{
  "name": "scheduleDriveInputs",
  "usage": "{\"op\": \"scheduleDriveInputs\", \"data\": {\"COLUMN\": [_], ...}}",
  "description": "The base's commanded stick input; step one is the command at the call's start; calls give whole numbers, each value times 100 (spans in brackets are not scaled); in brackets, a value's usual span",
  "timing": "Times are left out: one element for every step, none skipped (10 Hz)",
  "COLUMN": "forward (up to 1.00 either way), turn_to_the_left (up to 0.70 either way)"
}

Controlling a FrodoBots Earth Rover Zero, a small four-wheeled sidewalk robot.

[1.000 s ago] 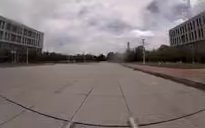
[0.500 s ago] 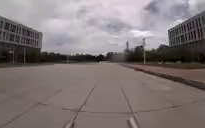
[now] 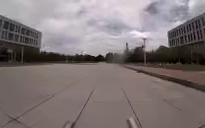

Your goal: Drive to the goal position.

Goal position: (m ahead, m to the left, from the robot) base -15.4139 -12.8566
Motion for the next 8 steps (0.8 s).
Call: {"op": "scheduleDriveInputs", "data": {"forward": [100,100,100,100,100,100,100,100], "turn_to_the_left": [1,1,1,1,1,1,1,1]}}
